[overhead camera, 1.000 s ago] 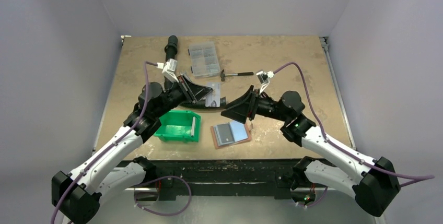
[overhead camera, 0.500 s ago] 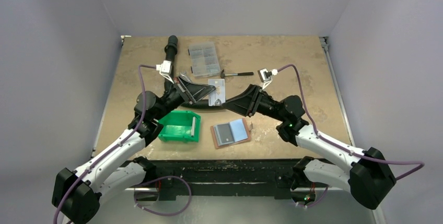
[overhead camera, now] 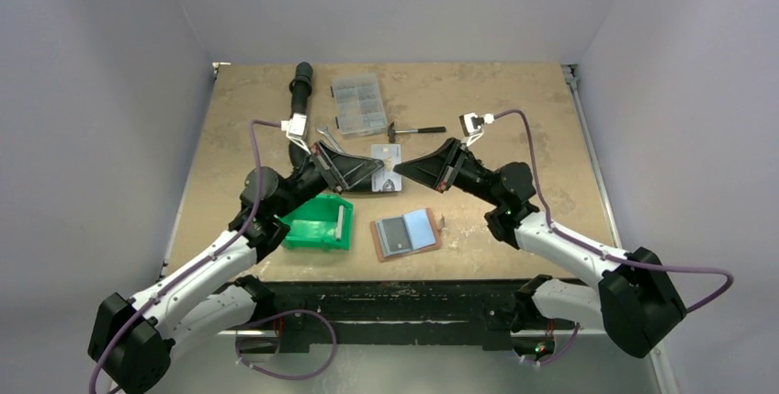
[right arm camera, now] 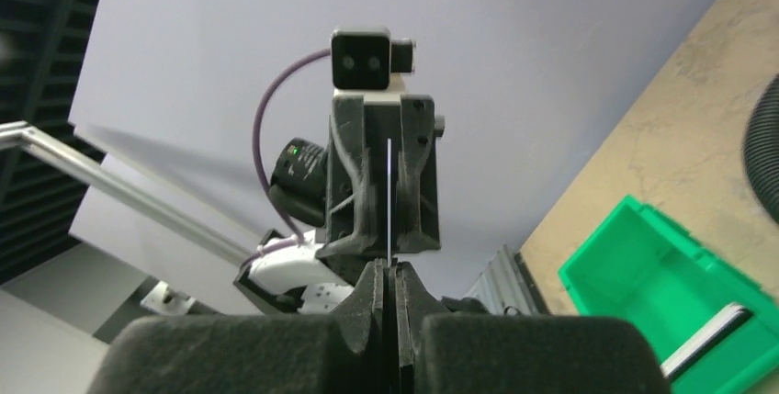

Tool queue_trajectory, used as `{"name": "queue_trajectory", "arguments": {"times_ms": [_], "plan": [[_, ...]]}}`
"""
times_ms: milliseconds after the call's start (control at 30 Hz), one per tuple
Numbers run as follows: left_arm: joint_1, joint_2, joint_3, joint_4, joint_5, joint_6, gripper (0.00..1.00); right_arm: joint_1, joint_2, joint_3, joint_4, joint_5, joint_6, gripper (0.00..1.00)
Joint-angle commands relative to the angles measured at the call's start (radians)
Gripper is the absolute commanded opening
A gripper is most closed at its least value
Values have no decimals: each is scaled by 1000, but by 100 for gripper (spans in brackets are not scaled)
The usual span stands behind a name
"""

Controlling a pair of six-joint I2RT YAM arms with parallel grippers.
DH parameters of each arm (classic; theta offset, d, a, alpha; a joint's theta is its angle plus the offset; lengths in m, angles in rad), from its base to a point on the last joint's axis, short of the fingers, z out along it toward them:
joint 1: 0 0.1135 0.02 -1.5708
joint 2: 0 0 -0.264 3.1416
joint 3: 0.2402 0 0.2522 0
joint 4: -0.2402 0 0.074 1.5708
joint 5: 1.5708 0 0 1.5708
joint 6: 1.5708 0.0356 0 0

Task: Put the credit cards into the card holder
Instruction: Insert the credit card into the card holder.

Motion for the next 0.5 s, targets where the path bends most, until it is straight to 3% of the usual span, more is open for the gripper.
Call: {"name": "queue_trajectory", "arguments": {"times_ms": [0, 33, 100, 200, 267, 367, 467], "plan": [[-17, -9, 64, -265, -32, 134, 46, -95, -19, 6, -28, -3, -24, 0], [-16, -7, 105, -443, -93, 196, 61, -134, -41, -2, -107, -16, -71, 0], [-17, 22, 201, -770, -235, 310, 76, -206, -115, 3, -401, 8, -262, 0], [-17, 104, 283, -1041, -317, 414, 79, -234, -149, 130, -983, 193, -657, 0], [-18, 147, 278, -1044, -276, 438, 77, -233, -133, 194, -1204, 319, -821, 0], [-35, 165, 200, -884, -183, 399, 70, -231, -53, 246, -1386, 308, -904, 0], [-83, 222, 157, -745, -154, 357, 56, -226, 34, 287, -1429, 67, -928, 0]]}}
